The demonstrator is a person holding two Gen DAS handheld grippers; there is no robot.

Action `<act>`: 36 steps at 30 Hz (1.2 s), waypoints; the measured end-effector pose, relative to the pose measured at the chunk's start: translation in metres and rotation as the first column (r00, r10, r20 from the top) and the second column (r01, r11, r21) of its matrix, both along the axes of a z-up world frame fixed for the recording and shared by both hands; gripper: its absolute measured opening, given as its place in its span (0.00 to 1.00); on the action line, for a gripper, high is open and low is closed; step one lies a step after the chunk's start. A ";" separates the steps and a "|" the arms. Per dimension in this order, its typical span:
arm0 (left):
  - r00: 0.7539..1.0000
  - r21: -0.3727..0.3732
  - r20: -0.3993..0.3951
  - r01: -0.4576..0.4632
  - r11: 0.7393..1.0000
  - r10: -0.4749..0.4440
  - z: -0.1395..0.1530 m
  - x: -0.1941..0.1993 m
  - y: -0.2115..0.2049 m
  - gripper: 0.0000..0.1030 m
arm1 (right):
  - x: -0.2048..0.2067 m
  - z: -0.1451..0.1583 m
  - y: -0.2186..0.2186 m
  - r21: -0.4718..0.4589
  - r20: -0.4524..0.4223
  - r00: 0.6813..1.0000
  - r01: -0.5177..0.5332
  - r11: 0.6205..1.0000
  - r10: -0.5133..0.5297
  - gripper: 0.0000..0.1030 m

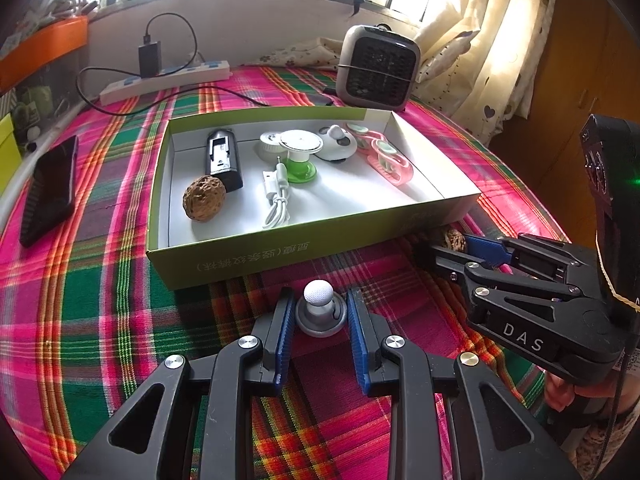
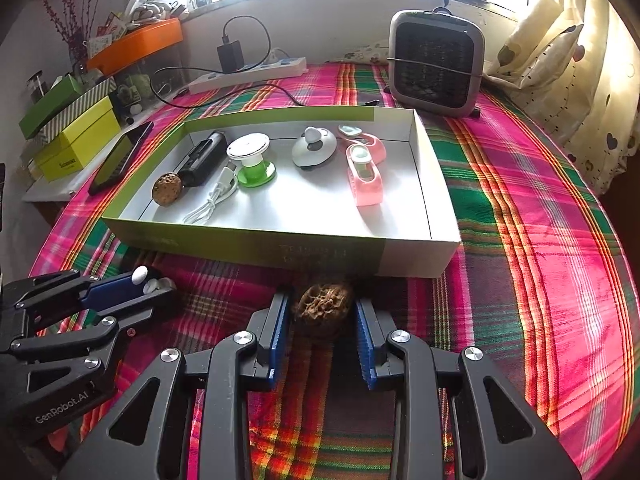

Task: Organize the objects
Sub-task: 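Carry the white stand with the left tool while the right tool carries the walnut into the box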

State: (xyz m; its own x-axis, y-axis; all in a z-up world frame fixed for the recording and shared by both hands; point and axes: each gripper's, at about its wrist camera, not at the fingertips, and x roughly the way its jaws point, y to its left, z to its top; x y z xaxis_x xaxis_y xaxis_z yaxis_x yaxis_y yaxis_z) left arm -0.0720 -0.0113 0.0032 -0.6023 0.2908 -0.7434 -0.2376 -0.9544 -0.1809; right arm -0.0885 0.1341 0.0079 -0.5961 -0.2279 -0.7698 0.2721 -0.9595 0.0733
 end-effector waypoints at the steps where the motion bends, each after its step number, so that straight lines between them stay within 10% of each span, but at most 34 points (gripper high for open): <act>1: 1.000 -0.003 0.000 -0.001 1.000 0.001 0.000 0.000 0.000 0.23 | 0.000 0.000 0.000 0.001 0.000 1.000 -0.002 1.000 0.002 0.30; 36: 0.998 -0.001 -0.062 -0.008 1.000 0.008 0.036 0.006 0.004 0.23 | 0.015 0.030 0.002 -0.062 -0.086 0.994 -0.068 0.996 0.062 0.30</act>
